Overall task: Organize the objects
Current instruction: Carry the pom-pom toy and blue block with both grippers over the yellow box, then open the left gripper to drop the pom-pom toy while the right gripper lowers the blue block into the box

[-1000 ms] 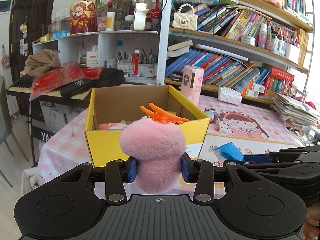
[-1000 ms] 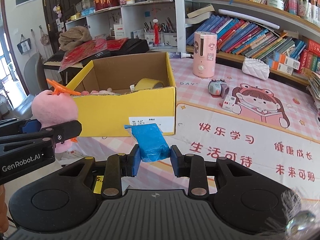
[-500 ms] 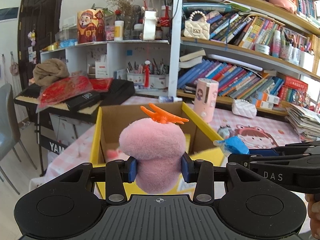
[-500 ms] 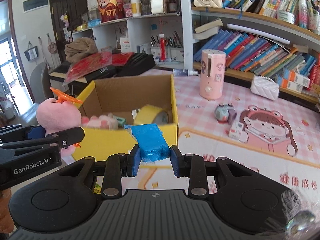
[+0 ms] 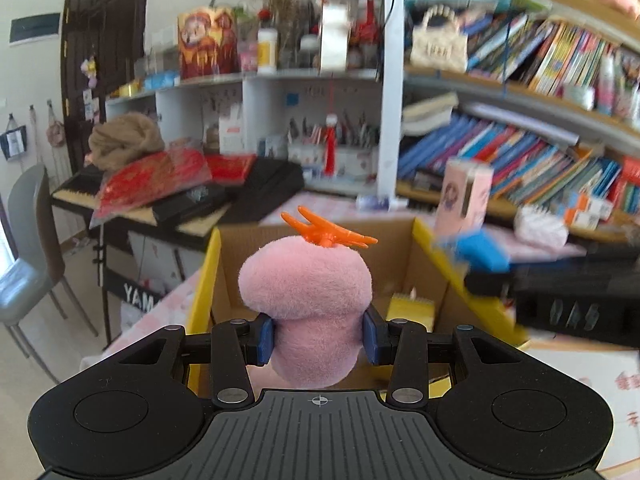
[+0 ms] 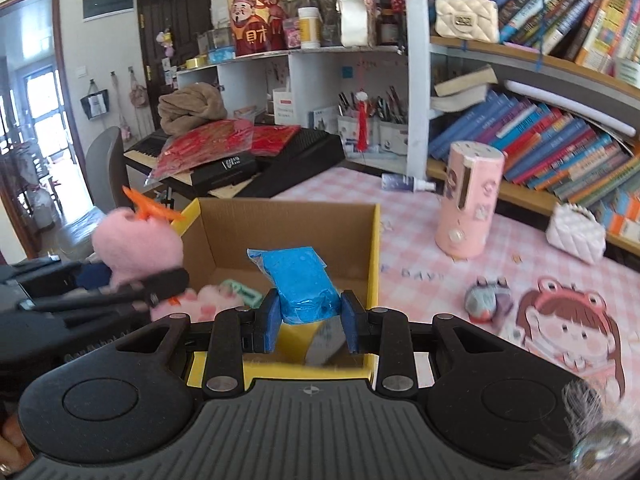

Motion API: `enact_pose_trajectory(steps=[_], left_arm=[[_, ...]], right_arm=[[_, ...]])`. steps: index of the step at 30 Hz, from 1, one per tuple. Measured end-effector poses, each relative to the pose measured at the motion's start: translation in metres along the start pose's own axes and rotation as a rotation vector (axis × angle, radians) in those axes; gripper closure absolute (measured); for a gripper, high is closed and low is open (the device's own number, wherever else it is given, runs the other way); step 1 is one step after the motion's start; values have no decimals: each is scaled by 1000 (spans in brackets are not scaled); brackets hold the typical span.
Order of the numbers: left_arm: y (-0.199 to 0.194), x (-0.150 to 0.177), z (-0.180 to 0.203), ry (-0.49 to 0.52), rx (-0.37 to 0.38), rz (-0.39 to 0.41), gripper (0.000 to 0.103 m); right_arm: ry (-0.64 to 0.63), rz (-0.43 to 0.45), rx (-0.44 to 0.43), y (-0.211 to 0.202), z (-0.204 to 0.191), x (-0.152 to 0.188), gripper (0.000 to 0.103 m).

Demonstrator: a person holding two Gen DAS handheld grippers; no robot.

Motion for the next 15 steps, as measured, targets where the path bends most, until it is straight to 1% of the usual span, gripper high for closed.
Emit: enact_pose_trajectory(steps=[5, 8, 11, 15], left_arm=[[29, 11, 1, -28, 4, -97, 63], [43, 18, 3, -33, 4, -170, 63], [55, 22, 8, -19, 19, -214, 63], [65, 26, 8, -47, 23, -252, 61]], right_arm=[[-24, 0, -23, 25, 0, -13, 74], [-31, -6, -38, 37, -1, -18, 74], [-36, -19, -56, 49, -4, -23, 74], [-56, -52, -89, 66, -9, -24, 74]])
Point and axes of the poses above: each gripper's, at about its wrist camera, not at the fingertips, and y roughly the way its jaws point, z to its right, x to its underside, the point moved 9 cm from there along y, roughly the way its jaws point, and after that the axes turned 10 degrees about x, right-handed, at the moved point
